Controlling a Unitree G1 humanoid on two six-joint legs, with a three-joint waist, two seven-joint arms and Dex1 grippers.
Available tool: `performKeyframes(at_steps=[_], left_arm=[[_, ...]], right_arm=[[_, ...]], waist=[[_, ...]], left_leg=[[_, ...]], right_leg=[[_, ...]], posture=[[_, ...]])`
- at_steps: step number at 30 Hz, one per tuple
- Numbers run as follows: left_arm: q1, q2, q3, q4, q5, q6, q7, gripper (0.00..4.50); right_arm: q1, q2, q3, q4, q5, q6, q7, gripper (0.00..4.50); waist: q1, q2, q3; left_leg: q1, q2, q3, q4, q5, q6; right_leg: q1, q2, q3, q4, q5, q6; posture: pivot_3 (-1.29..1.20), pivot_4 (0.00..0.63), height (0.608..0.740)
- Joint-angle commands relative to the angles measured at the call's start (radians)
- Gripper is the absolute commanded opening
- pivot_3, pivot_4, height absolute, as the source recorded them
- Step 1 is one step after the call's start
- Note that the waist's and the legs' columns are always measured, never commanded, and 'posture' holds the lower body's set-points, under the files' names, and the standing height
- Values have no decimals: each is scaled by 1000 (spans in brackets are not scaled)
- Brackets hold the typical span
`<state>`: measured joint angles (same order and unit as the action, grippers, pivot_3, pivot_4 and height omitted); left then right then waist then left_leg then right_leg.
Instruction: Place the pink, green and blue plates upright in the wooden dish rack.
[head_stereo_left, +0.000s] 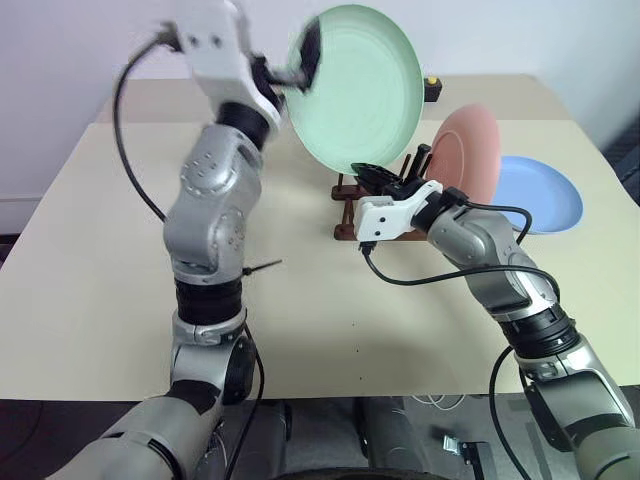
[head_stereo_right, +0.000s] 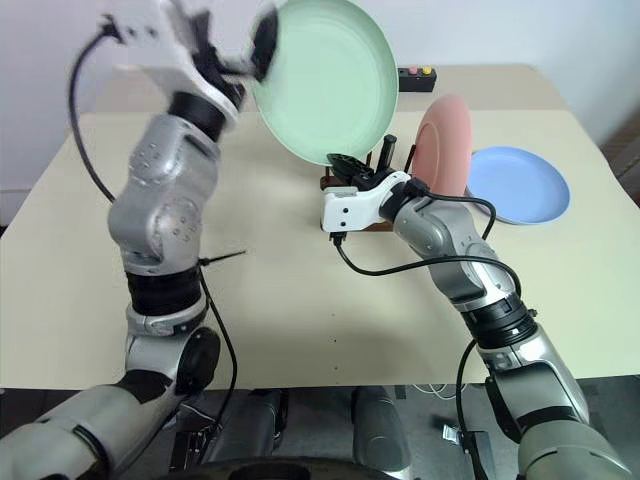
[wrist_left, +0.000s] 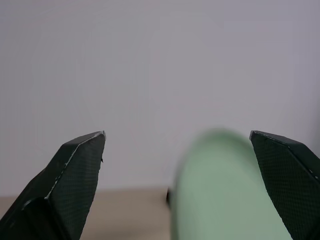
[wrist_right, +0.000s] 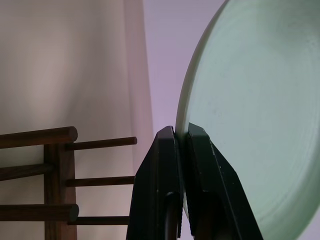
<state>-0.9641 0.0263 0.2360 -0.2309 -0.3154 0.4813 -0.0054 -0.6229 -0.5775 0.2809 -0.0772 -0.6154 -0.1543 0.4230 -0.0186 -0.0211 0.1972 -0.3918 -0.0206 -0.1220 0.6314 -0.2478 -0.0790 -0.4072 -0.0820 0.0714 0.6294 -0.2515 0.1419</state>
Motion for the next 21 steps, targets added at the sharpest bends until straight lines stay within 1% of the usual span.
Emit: performKeyframes(at_steps=[1,3,6,8,9,10,11,12,15,18,21], left_arm=[[-40,69,92,35,-9,-89,34,4456],[-38,136,123,85,18,-129,40,4456],[-9,222,135,160,39,-156,19,4456],[86,322,58,228,93,-147,-102,4456],[162,357,16,235,87,-143,-195,4456],[212,378,-13,238,76,-142,-257,4456],[256,387,-31,229,59,-152,-306,4456],[280,390,-41,223,49,-160,-331,4456],[402,380,-75,164,0,-147,-418,4456],[482,382,-100,109,-47,-120,-493,4456],[609,425,-179,18,-100,-82,-649,4456]], right_arm=[[-24,-8,-65,-30,41,-25,-26,0],[-36,1,-95,-47,102,-34,-14,0],[-45,36,-141,-85,256,-5,41,0],[-41,77,-183,-162,455,87,120,0],[-39,105,-217,-210,584,172,156,0],[-38,122,-241,-243,669,235,180,0],[-34,136,-265,-276,749,306,193,0],[-31,141,-281,-297,796,355,200,0],[15,147,-346,-397,1018,529,214,0],[54,134,-381,-446,1127,627,203,0],[112,120,-448,-456,1232,706,190,0]], waist=[[-1,0,0],[-2,0,0],[-2,0,0],[-3,1,0],[-6,1,0],[-9,2,-1],[-7,2,-1],[-3,1,0],[3,0,0],[2,0,0],[-1,2,-1]], left_leg=[[0,0,0,0,0,0],[1,0,0,0,0,0],[0,0,0,0,0,0],[0,0,0,0,0,0],[1,0,0,-1,0,0],[1,0,0,-1,0,0],[1,0,0,-1,0,0],[1,0,0,-1,0,0],[-1,0,-1,1,0,0],[0,0,-2,0,0,0],[0,0,-1,-1,0,0]], right_leg=[[0,0,0,0,0,0],[0,0,0,0,0,0],[0,0,0,0,0,0],[0,0,0,0,0,0],[0,0,0,0,0,0],[0,0,0,1,0,0],[1,0,0,1,0,0],[1,0,0,1,0,0],[1,0,0,0,0,0],[1,0,-1,1,0,-1],[1,0,0,1,0,-1]], posture=[[0,150,740],[0,150,740],[0,150,740],[0,150,740],[0,150,740],[0,150,740],[0,150,740],[0,150,740],[0,150,740],[0,150,740],[0,150,740]])
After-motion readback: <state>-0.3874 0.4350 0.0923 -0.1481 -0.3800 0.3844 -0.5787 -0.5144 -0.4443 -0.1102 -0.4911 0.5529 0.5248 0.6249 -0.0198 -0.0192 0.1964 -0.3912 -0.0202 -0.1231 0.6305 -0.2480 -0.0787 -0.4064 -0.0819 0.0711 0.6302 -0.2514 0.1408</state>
